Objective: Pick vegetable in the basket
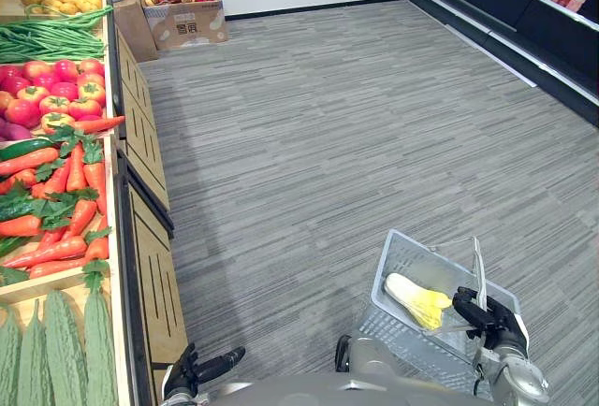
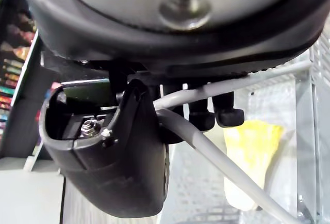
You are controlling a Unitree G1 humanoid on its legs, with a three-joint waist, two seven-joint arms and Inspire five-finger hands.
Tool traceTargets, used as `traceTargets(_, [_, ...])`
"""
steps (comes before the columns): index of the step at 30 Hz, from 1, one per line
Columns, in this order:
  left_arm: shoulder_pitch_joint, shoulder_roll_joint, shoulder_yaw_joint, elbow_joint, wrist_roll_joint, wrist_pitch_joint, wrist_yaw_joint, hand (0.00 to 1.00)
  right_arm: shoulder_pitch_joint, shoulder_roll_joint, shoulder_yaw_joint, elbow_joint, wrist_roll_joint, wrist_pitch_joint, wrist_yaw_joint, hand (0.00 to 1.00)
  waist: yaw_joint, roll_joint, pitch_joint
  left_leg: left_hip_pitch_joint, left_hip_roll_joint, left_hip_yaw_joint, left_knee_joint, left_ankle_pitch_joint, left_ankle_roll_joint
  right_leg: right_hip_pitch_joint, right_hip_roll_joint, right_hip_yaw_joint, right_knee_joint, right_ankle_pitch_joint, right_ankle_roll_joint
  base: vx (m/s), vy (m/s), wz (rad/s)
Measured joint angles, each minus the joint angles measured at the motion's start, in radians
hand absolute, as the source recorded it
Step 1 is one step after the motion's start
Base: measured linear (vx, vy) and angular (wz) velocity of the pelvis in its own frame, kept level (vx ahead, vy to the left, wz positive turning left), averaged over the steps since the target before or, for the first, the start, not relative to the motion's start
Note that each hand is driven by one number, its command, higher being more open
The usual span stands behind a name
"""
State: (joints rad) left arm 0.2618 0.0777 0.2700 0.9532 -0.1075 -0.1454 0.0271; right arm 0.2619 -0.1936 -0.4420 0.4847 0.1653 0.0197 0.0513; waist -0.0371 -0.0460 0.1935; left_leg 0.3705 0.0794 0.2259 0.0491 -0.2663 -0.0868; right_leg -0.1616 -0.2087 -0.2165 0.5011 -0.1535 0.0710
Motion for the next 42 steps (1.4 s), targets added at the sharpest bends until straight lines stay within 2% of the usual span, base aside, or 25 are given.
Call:
traceTargets(2, [-0.002, -0.001, 0.000, -0.003, -0.001, -0.001, 0.005, 1.00, 0.001, 0.000, -0.002, 0.000, 0.001, 0.000, 0.002, 0.00, -0.009, 0.007, -0.012, -0.023, 0.010, -0.031, 0.010, -0.017, -0.011, -0.015, -0.005, -0.012, 0.024, -0.038, 0.005, 0.13, -0.084, 0.44])
traceTargets(5, [-0.010, 0.000, 0.000, -0.003, -0.001, -0.001, 0.008, 1.00, 0.001, -0.002, -0.002, 0.000, 0.008, 0.000, 0.010, 0.00, -0.028, 0.037, -0.035, -0.098, 0.067, -0.078, 0.092, -0.055, -0.039, -0.014, 0.008, -0.080, 0.023, -0.091, 0.001, 0.17, -0.119, 0.48])
traceTargets(7, [-0.010, 0.000, 0.000, -0.002, -0.005, -0.001, 0.009, 1.00, -0.001, -0.007, -0.002, 0.000, 0.008, 0.000, 0.012, 0.00, -0.021, 0.041, -0.041, -0.146, 0.093, -0.093, 0.195, -0.058, -0.044, 0.000, 0.025, -0.097, 0.020, -0.112, -0.015, 0.24, -0.175, 0.25])
traceTargets(8, [-0.007, -0.001, 0.000, -0.002, -0.009, -0.001, 0.009, 1.00, 0.000, -0.010, -0.002, 0.000, 0.008, 0.000, 0.016, 0.00, -0.021, 0.041, -0.040, -0.194, 0.119, -0.096, 0.314, -0.057, -0.043, 0.031, 0.042, -0.110, -0.001, -0.120, -0.023, 0.29, -0.226, 0.12])
traceTargets(9, [-0.004, -0.001, 0.002, -0.002, -0.013, -0.001, 0.009, 1.00, 0.001, -0.014, -0.002, 0.000, 0.009, 0.000, 0.021, 0.00, -0.019, 0.044, -0.040, -0.230, 0.152, -0.088, 0.440, -0.043, -0.025, 0.075, 0.069, -0.118, -0.029, -0.123, -0.030, 0.30, -0.226, 0.07])
traceTargets(10, [0.003, -0.001, 0.002, -0.002, -0.015, 0.000, 0.010, 1.00, 0.002, -0.016, -0.002, 0.000, 0.009, 0.000, 0.024, 0.00, -0.019, 0.044, -0.040, -0.243, 0.172, -0.080, 0.498, -0.026, -0.014, 0.104, 0.083, -0.121, -0.046, -0.125, -0.033, 0.25, -0.156, -0.09])
traceTargets(12, [0.023, -0.005, 0.002, -0.002, -0.022, 0.002, 0.013, 1.00, 0.028, -0.035, -0.002, -0.020, 0.029, 0.000, 0.023, 0.00, -0.008, 0.029, -0.041, -0.283, 0.247, -0.002, 0.717, 0.065, 0.041, 0.219, 0.112, -0.117, -0.133, -0.126, -0.045, 0.23, -0.136, -0.17])
traceTargets(13, [0.021, -0.008, 0.002, -0.002, -0.030, 0.002, 0.013, 1.00, 0.035, -0.042, -0.005, -0.028, 0.037, -0.002, 0.017, 0.00, -0.004, 0.027, -0.042, -0.297, 0.258, 0.024, 0.754, 0.044, 0.044, 0.240, 0.112, -0.113, -0.149, -0.126, -0.045, 0.23, -0.103, -0.13])
traceTargets(14, [0.017, -0.015, 0.002, -0.013, -0.041, 0.002, 0.012, 1.00, 0.035, -0.048, -0.014, -0.037, 0.039, -0.004, 0.005, 0.00, -0.003, 0.019, -0.043, -0.331, 0.262, 0.065, 0.789, -0.009, 0.047, 0.280, 0.104, -0.105, -0.181, -0.125, -0.045, 0.19, -0.057, -0.08])
traceTargets(16, [0.022, -0.014, 0.004, -0.034, -0.045, -0.004, 0.007, 1.00, 0.036, -0.047, -0.028, -0.045, 0.041, -0.004, -0.005, 0.00, 0.004, 0.009, -0.039, -0.392, 0.237, 0.087, 0.774, -0.063, 0.046, 0.340, 0.082, -0.101, -0.222, -0.121, -0.038, 0.24, 0.033, -0.03])
traceTargets(18, [0.020, -0.016, 0.004, -0.063, -0.048, -0.007, 0.007, 1.00, 0.025, -0.045, -0.039, -0.045, 0.046, -0.007, -0.017, 0.00, 0.014, 0.005, -0.036, -0.483, 0.188, 0.121, 0.652, -0.070, 0.033, 0.375, 0.043, -0.100, -0.224, -0.117, -0.031, 0.25, 0.168, 0.01])
traceTargets(19, [0.018, -0.023, 0.001, -0.071, -0.047, -0.007, 0.013, 1.00, 0.024, -0.050, -0.043, -0.045, 0.046, -0.008, -0.021, 0.00, 0.010, 0.018, -0.036, -0.508, 0.155, 0.142, 0.469, 0.043, 0.043, 0.389, 0.037, -0.102, -0.223, -0.115, -0.015, 0.21, 0.219, -0.04])
traceTargets(20, [0.019, -0.026, -0.001, -0.072, -0.047, -0.006, 0.016, 1.00, 0.020, -0.041, -0.045, -0.031, 0.046, -0.008, -0.023, 0.00, 0.021, 0.013, -0.039, -0.501, 0.136, 0.141, 0.424, 0.118, 0.052, 0.394, 0.029, -0.088, -0.223, -0.132, 0.016, 0.15, 0.161, -0.09])
traceTargets(21, [0.018, -0.021, 0.000, -0.071, -0.047, -0.006, 0.018, 1.00, 0.020, -0.031, -0.041, -0.023, 0.046, -0.007, -0.022, 0.00, 0.025, 0.018, -0.047, -0.488, 0.112, 0.154, 0.396, 0.118, 0.052, 0.394, 0.011, -0.076, -0.234, -0.133, 0.020, 0.22, 0.170, -0.05])
traceTargets(22, [0.008, -0.004, 0.001, -0.077, -0.047, -0.006, 0.027, 1.00, 0.018, -0.020, -0.039, -0.024, 0.048, -0.008, -0.014, 0.00, 0.018, -0.029, -0.055, -0.485, 0.068, 0.157, 0.354, 0.128, 0.067, 0.395, 0.002, -0.042, -0.287, -0.129, 0.023, 0.18, 0.088, 0.14])
traceTargets(23, [0.000, 0.002, 0.001, -0.077, -0.047, -0.005, 0.030, 1.00, 0.014, -0.021, -0.039, -0.024, 0.047, -0.008, -0.012, 0.00, 0.015, -0.034, -0.050, -0.490, 0.051, 0.156, 0.345, 0.131, 0.072, 0.397, 0.000, -0.042, -0.309, -0.124, 0.026, 0.19, 0.078, 0.24])
traceTargets(25, [-0.004, 0.008, 0.001, -0.077, -0.047, -0.005, 0.033, 1.00, 0.008, -0.022, -0.040, -0.018, 0.045, -0.008, -0.013, 0.00, 0.008, -0.026, -0.043, -0.485, 0.040, 0.149, 0.330, 0.136, 0.078, 0.415, 0.001, -0.040, -0.336, -0.080, 0.053, 0.13, 0.053, 0.22])
traceTargets(26, [-0.003, -0.001, -0.005, -0.073, -0.047, -0.004, 0.033, 1.00, 0.007, -0.022, -0.035, 0.003, 0.044, -0.007, -0.005, 0.00, 0.011, -0.014, -0.038, -0.448, 0.030, 0.151, 0.278, 0.155, 0.080, 0.433, 0.004, -0.041, -0.347, -0.047, 0.048, 0.12, 0.055, 0.13])
traceTargets(28, [0.004, -0.007, -0.019, -0.063, -0.047, -0.004, 0.033, 1.00, 0.006, -0.022, -0.027, 0.029, 0.043, -0.007, 0.003, 0.00, 0.018, -0.008, -0.039, -0.398, 0.016, 0.152, 0.199, 0.188, 0.076, 0.446, 0.006, -0.038, -0.346, -0.017, 0.046, 0.08, 0.021, 0.06])
traceTargets(30, [0.014, -0.013, -0.028, -0.058, -0.047, -0.003, 0.030, 1.00, -0.003, -0.021, -0.012, 0.050, 0.044, -0.007, 0.007, 0.00, 0.019, 0.014, -0.051, -0.341, 0.002, 0.152, 0.083, 0.243, 0.070, 0.449, 0.015, -0.031, -0.346, 0.019, 0.049, 0.05, -0.021, 0.06])
traceTargets(33, [0.011, -0.013, -0.037, -0.057, -0.047, -0.004, 0.030, 1.00, -0.007, -0.017, 0.008, 0.065, 0.044, -0.007, 0.006, 0.00, 0.026, 0.014, -0.050, -0.299, -0.009, 0.148, -0.033, 0.306, 0.067, 0.440, 0.025, -0.030, -0.344, 0.036, 0.052, -0.02, -0.027, 0.05])
traceTargets(36, [0.012, -0.008, -0.051, -0.049, -0.046, -0.004, 0.027, 1.00, -0.008, -0.007, 0.009, 0.073, 0.044, -0.007, 0.001, 0.00, 0.031, 0.010, -0.049, -0.264, -0.025, 0.145, -0.114, 0.347, 0.070, 0.437, 0.025, -0.028, -0.339, 0.040, 0.057, -0.03, -0.009, 0.02])
traceTargets(40, [0.012, -0.001, -0.059, -0.035, -0.042, -0.004, 0.027, 1.00, -0.025, -0.006, 0.010, 0.089, 0.035, -0.008, -0.015, 0.00, 0.031, 0.009, -0.049, -0.258, -0.037, 0.147, -0.133, 0.356, 0.074, 0.421, 0.015, -0.024, -0.321, 0.041, 0.058, -0.01, 0.008, -0.04])
traceTargets(41, [-0.018, 0.024, -0.033, -0.002, -0.042, -0.003, 0.030, 1.00, -0.060, 0.002, 0.037, 0.137, 0.004, -0.008, -0.035, 0.00, 0.027, -0.041, -0.042, -0.328, -0.122, 0.087, -0.140, 0.375, 0.103, 0.389, -0.041, -0.033, -0.382, -0.055, 0.060, 0.00, 0.000, 0.00])
traceTargets(42, [-0.017, 0.022, -0.034, -0.002, -0.042, -0.003, 0.029, 1.00, -0.058, 0.002, 0.037, 0.137, 0.004, -0.008, -0.036, 0.00, 0.025, -0.036, -0.044, -0.327, -0.121, 0.084, -0.140, 0.379, 0.105, 0.391, -0.038, -0.037, -0.383, -0.058, 0.057, 0.00, 0.000, 0.00])
